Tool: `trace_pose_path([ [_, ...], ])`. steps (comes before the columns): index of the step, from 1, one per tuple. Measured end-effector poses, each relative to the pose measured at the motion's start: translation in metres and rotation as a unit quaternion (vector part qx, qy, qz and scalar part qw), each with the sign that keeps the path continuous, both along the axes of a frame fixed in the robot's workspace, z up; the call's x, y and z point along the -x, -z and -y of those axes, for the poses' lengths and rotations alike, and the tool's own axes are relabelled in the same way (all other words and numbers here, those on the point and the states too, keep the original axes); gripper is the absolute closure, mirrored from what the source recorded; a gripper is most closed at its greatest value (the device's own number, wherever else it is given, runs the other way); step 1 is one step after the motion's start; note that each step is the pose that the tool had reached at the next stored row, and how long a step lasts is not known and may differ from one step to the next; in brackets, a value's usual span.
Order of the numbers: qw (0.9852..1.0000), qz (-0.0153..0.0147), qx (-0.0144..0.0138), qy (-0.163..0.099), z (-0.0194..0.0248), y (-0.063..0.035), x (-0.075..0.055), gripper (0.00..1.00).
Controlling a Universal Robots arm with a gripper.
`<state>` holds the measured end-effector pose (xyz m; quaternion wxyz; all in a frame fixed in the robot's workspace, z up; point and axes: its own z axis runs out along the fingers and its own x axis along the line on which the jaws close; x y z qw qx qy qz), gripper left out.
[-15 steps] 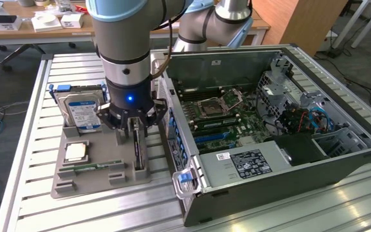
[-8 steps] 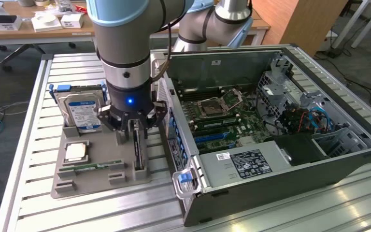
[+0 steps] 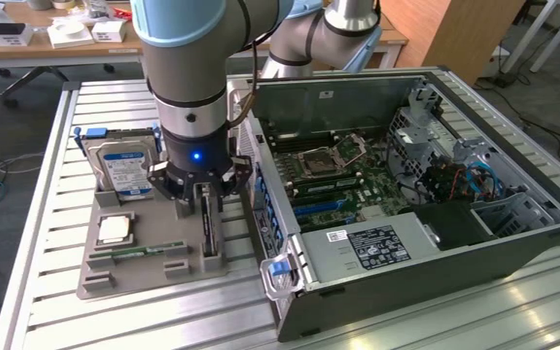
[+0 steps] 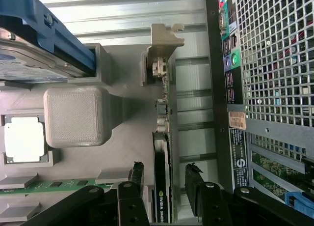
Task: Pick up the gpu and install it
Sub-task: 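Pick up the gpu and move the gpu toward the slot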
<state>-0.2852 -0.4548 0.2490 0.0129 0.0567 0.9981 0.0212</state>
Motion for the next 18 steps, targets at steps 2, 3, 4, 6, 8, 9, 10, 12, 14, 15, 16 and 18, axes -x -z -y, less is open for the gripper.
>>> trace_pose_path([
  [2, 1.0, 0.0, 0.0, 0.0, 0.0, 0.0001, 0.0, 0.53],
  [3, 1.0, 0.0001, -0.0001, 0.0, 0.0, 0.0001, 0.0, 0.53],
  [4, 1.0, 0.0001, -0.0001, 0.0, 0.0, 0.0002, 0.0, 0.53],
  [6, 1.0, 0.0003, -0.0003, 0.0, -0.0001, 0.002, 0.0, 0.53],
  [8, 1.0, 0.0001, -0.0002, 0.0, -0.0001, 0.0045, 0.0, 0.53],
  [9, 1.0, 0.0001, -0.0001, 0.0, 0.0, 0.006, 0.0, 0.53],
  [10, 1.0, 0.0001, -0.0002, 0.0, 0.0, 0.0076, 0.0, 0.53],
  [12, 1.0, 0.0001, -0.0001, 0.0, 0.0, 0.0103, 0.0, 0.53],
  [14, 1.0, 0.0001, -0.0001, 0.0, 0.0, 0.0124, 0.0, 0.53],
  [15, 1.0, 0.0001, -0.0001, 0.0, 0.0, 0.013, 0.0, 0.53],
  [16, 1.0, 0.0001, 0.0, 0.0, 0.0, 0.0134, 0.0, 0.53],
  [18, 1.0, 0.0, 0.0, 0.0, 0.0, 0.014, 0.0, 0.53],
])
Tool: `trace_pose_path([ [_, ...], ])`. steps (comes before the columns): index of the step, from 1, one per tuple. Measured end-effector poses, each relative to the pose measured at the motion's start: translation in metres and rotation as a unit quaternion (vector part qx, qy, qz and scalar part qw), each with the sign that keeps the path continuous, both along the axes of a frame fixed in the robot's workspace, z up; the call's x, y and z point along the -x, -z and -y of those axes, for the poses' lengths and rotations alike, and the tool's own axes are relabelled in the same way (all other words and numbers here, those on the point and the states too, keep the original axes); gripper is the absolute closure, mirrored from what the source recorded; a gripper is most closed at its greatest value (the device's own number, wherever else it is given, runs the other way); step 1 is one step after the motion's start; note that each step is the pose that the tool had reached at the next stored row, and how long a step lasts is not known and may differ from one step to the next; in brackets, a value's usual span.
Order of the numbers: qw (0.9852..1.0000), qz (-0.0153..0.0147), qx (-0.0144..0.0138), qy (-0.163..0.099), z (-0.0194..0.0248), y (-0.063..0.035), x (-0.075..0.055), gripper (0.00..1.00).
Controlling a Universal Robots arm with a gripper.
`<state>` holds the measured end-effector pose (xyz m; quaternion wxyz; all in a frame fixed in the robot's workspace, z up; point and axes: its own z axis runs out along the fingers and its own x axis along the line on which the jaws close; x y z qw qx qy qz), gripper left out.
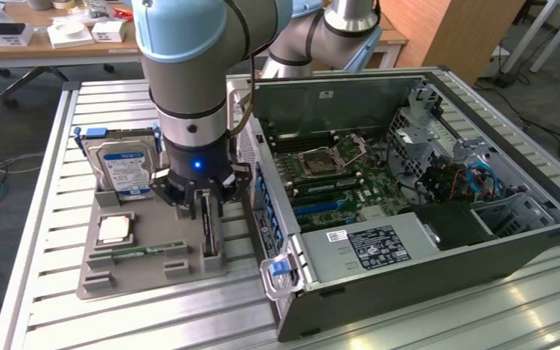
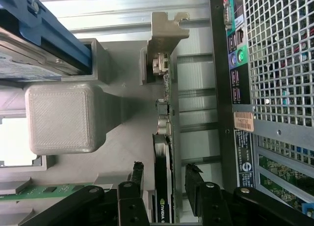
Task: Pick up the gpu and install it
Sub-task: 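Pick up the gpu and move the gpu toward the slot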
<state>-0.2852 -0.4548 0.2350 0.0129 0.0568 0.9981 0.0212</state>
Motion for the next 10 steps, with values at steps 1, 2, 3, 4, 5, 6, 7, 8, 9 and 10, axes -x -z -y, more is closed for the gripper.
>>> trace_pose_path([
  [1, 1.0, 0.0002, -0.0002, 0.0, -0.0001, 0.0007, -0.0001, 0.53],
  [2, 1.0, 0.0002, -0.0002, 0.0, -0.0001, 0.0015, -0.0001, 0.53],
  [3, 1.0, 0.0001, 0.0, 0.0, 0.0, 0.0019, 0.0, 0.53],
  [4, 1.0, 0.0001, 0.0, 0.0, 0.0, 0.002, 0.0, 0.53],
  [5, 1.0, 0.0001, 0.0001, 0.0, 0.0, 0.002, 0.0, 0.53],
  [6, 1.0, 0.0, 0.0001, 0.0, 0.0, 0.002, 0.0, 0.53],
  [7, 1.0, 0.0001, 0.0001, 0.0, 0.0, 0.002, 0.0, 0.53],
  [8, 1.0, 0.0001, 0.0, 0.0, 0.0, 0.0023, 0.0, 0.53],
  [9, 1.0, 0.0002, -0.0001, 0.0, -0.0001, 0.0028, 0.0, 0.53],
  [10, 1.0, 0.0002, -0.0001, 0.0, 0.0, 0.0031, 0.0, 0.53],
])
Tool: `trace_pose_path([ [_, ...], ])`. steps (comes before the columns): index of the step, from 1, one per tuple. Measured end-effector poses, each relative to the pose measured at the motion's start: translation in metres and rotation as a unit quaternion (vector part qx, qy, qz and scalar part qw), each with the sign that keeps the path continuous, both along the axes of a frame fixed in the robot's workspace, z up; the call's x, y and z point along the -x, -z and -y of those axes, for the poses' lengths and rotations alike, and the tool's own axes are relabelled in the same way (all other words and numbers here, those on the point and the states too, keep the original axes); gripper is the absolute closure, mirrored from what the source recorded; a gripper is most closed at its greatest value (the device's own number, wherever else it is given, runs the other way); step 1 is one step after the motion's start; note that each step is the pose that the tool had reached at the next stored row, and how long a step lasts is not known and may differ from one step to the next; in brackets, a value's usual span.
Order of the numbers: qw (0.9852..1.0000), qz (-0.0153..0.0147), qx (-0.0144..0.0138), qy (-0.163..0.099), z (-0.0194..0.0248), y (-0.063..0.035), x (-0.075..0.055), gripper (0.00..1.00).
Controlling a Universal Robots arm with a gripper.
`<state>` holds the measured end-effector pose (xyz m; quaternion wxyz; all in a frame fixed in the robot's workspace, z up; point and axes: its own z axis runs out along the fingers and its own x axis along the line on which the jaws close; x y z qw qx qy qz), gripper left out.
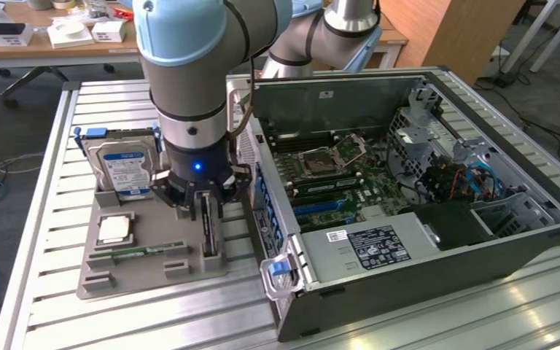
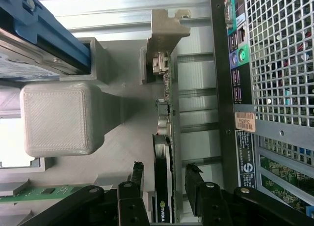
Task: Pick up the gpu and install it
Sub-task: 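Pick up the gpu and move the gpu toward the slot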
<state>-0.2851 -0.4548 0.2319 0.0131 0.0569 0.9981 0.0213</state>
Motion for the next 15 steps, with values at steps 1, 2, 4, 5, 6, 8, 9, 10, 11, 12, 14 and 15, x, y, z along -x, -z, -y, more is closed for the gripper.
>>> trace_pose_path([
  [1, 1.0, -0.0001, 0.0001, 0.0, 0.0, 0.0001, 0.0, 0.53],
  [2, 1.0, -0.0001, 0.0001, 0.0, 0.0, 0.0002, 0.0, 0.53],
  [4, 1.0, -0.0001, 0.0001, 0.0, 0.0, 0.0002, 0.0, 0.53],
  [5, 1.0, 0.0, 0.0, 0.0, 0.0, 0.0003, 0.0001, 0.53],
  [6, 1.0, 0.0, 0.0, 0.0, 0.0, 0.0004, 0.0002, 0.53],
  [8, 1.0, 0.0, 0.0, 0.0, 0.0, 0.0004, 0.0008, 0.53],
  [9, 1.0, 0.0, 0.0, 0.0, 0.0, 0.0003, 0.0009, 0.53],
  [10, 1.0, 0.0, 0.0, 0.0, 0.0, 0.0003, 0.0009, 0.53],
  [11, 1.0, -0.0001, 0.0001, 0.0, 0.0, 0.0002, 0.001, 0.53],
  [12, 1.0, -0.0001, 0.0001, 0.0, 0.0, 0.0003, 0.001, 0.53],
  [14, 1.0, -0.0001, 0.0001, 0.0, 0.0, 0.0003, 0.001, 0.53],
  [15, 1.0, -0.0001, 0.0001, 0.0, 0.0, 0.0003, 0.001, 0.53],
])
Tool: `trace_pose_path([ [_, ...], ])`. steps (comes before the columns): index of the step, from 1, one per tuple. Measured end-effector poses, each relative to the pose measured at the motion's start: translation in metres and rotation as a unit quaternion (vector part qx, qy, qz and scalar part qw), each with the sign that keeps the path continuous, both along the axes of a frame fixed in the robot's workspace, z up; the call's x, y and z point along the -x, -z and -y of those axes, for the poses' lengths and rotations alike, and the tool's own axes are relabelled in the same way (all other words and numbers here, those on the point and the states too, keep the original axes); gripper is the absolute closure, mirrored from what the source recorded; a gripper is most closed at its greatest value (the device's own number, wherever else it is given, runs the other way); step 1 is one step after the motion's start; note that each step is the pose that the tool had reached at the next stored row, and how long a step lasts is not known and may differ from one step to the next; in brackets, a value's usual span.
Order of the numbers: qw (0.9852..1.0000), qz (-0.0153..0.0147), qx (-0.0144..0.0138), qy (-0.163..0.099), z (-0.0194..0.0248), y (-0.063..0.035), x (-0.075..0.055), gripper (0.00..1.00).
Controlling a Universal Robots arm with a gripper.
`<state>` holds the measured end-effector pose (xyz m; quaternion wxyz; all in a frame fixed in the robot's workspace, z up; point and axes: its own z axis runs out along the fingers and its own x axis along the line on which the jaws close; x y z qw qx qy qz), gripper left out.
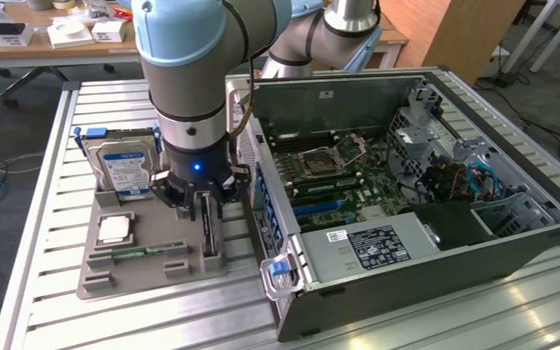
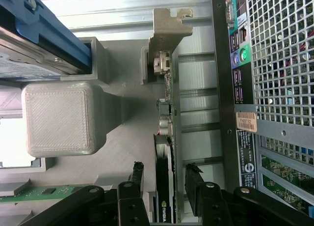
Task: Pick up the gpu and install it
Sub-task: 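Pick up the gpu and move the gpu toward the slot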
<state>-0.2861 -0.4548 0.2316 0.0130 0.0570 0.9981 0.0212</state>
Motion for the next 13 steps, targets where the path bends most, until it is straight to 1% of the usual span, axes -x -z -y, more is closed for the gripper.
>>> trace_pose_path([
  [8, 1.0, 0.0, 0.0, 0.0, 0.0, 0.0, 0.0, 0.54],
  [10, 1.0, 0.0, 0.0, 0.0, 0.0, 0.0, 0.0, 0.67],
  [11, 1.0, 0.0, 0.0, 0.0, 0.0, 0.0, 0.0, 0.67],
  [12, 1.0, 0.0, 0.0, 0.0, 0.0, 0.0, 0.0, 0.73],
  [13, 1.0, -0.0001, 0.0, 0.0, 0.0, 0.0, 0.0, 0.74],
])
